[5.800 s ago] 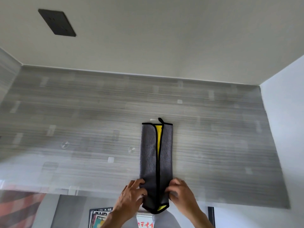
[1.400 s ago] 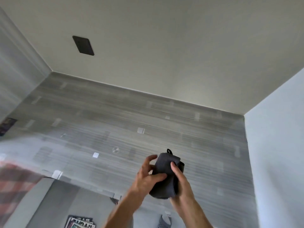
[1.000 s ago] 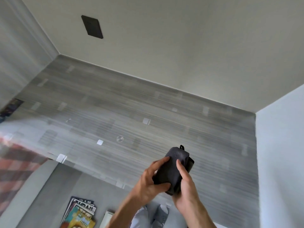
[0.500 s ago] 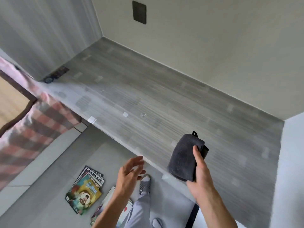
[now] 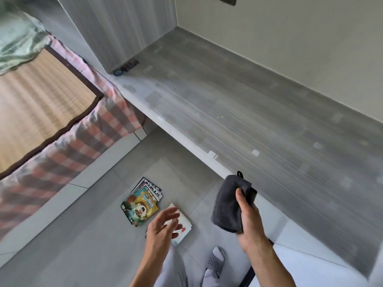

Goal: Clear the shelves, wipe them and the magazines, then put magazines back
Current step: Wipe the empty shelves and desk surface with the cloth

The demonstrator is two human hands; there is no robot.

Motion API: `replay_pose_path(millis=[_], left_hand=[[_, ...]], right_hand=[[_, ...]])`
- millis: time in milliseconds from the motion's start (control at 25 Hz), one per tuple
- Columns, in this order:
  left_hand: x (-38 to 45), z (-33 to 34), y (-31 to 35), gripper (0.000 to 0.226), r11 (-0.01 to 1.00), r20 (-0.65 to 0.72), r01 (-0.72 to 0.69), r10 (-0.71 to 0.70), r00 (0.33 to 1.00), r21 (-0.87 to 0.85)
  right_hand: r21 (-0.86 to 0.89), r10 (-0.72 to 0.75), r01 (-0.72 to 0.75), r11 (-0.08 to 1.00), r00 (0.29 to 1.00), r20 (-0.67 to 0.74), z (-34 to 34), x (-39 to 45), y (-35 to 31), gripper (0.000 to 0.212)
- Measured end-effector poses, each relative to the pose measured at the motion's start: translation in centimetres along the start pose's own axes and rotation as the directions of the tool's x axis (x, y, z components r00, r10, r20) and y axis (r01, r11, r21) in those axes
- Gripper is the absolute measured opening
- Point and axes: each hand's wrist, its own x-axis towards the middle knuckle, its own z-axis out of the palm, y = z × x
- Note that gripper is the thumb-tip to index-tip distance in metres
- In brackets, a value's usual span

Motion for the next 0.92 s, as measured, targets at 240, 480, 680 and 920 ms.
replay_pose_path(millis=[240,480,680,920], left_hand=[[0.4,-4.7,-0.4,0.024,1.000,0.053,0.002,-0.002,0.999,0.001],[3.5,-15.5,-2.2,0.023,0.999,0.162,0.009,-0.004,0.987,-0.031],[7.5,-27.9,-3.4,0.021,0.999,0.258,0.036,-0.041,0.965,0.023],[8.5,-34.1,-2.6,0.020,0.981,0.424,0.007,-0.091,0.901,0.195]], right_hand=[[0.003,0.011,-0.011,1.000,1.000,0.014,2.4,-2.6,4.5,0.043],[-0.007,-0.073,0.073,0.997,0.997,-0.023,10.1,-6.1,11.8,0.041],[0.120,-0.091,0.113,0.986,0.981,-0.170,17.7,-10.9,21.5,0.045],[0.188,-0.094,0.180,0.965,0.914,-0.395,20.6,-17.1,29.9,0.092]])
